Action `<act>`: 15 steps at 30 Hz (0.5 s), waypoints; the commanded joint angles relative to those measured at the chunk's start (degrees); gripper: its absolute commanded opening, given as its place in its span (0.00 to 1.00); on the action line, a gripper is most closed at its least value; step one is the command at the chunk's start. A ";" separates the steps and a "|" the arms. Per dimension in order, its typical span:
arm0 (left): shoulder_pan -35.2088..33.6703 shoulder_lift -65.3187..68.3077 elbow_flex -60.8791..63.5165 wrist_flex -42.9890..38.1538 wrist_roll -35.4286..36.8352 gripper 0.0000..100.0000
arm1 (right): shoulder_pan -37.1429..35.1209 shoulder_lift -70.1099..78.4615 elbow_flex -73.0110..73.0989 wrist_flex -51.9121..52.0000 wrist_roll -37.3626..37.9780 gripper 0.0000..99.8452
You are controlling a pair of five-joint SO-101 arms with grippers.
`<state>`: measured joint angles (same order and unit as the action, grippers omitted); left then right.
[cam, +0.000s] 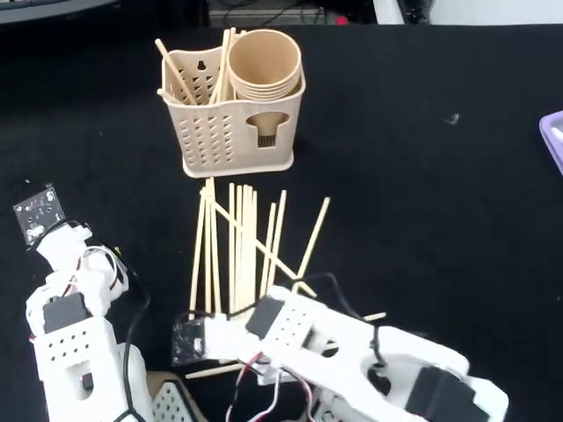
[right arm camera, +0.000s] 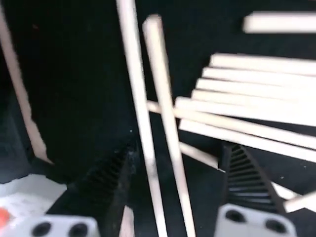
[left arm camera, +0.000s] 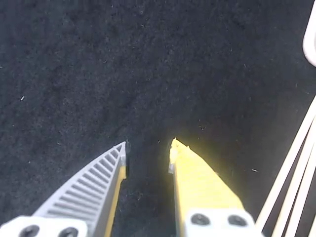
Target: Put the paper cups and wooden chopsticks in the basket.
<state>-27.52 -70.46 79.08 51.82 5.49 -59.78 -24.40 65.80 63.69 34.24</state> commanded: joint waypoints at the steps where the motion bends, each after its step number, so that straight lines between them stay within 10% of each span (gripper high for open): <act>1: -0.57 -0.79 -1.01 -0.88 0.62 0.15 | -0.09 3.74 -1.89 -2.99 -1.76 0.27; 9: -0.57 -0.79 -0.92 -0.79 0.62 0.15 | -0.09 1.98 -3.21 -1.76 -1.67 0.01; 15: -0.57 -0.79 -0.84 -0.79 0.62 0.15 | 0.09 -9.27 -10.15 12.04 -1.41 0.01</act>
<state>-27.52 -70.46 79.08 51.82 5.49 -59.52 -27.12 60.18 69.85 32.84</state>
